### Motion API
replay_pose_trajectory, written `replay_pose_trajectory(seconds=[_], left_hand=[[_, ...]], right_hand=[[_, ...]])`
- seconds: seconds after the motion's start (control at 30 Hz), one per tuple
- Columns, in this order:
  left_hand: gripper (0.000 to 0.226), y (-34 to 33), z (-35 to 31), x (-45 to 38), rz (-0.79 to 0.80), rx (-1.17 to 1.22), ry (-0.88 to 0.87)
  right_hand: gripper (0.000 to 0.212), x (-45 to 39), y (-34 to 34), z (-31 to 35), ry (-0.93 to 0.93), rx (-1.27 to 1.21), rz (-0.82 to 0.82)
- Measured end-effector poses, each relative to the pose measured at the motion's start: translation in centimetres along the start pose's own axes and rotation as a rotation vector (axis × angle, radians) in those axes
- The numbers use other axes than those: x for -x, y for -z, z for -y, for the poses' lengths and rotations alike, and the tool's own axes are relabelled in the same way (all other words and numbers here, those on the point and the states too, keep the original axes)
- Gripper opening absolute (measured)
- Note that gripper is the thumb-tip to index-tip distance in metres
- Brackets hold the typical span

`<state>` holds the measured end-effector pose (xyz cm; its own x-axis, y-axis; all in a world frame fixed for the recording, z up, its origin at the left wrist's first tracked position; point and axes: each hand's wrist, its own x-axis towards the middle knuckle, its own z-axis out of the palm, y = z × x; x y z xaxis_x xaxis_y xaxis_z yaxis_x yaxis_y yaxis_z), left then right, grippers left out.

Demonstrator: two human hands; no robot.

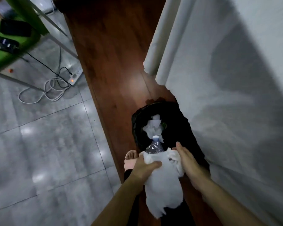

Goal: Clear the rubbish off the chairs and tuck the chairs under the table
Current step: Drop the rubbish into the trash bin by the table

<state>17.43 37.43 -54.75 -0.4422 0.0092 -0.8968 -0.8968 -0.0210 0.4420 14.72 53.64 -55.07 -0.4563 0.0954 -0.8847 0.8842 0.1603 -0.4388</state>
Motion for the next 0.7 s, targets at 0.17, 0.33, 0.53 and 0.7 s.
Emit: replay_pose_trajectory(seconds=[0.17, 0.33, 0.53, 0.7], left_hand=[[0.047, 1.5, -0.7, -5.9, -0.078, -0.063, -0.022], [0.061, 1.7, -4.5, -10.0, -0.002, -0.139, -0.065], [0.071, 0.8, -6.8, -11.5, 0.015, -0.336, -0.039], [0.035, 0.3, -5.6, -11.7, 0.010, -0.460, -0.053]], right_hand=[[0.031, -6.0, -2.8, -0.7, 0.041, 0.067, -0.060], [0.026, -8.3, -2.5, 1.1, 0.126, 0.102, -0.065], [0.034, -9.1, -0.9, 2.2, 0.134, 0.197, -0.059], [0.033, -9.4, -1.1, 2.6, 0.196, 0.285, -0.004]])
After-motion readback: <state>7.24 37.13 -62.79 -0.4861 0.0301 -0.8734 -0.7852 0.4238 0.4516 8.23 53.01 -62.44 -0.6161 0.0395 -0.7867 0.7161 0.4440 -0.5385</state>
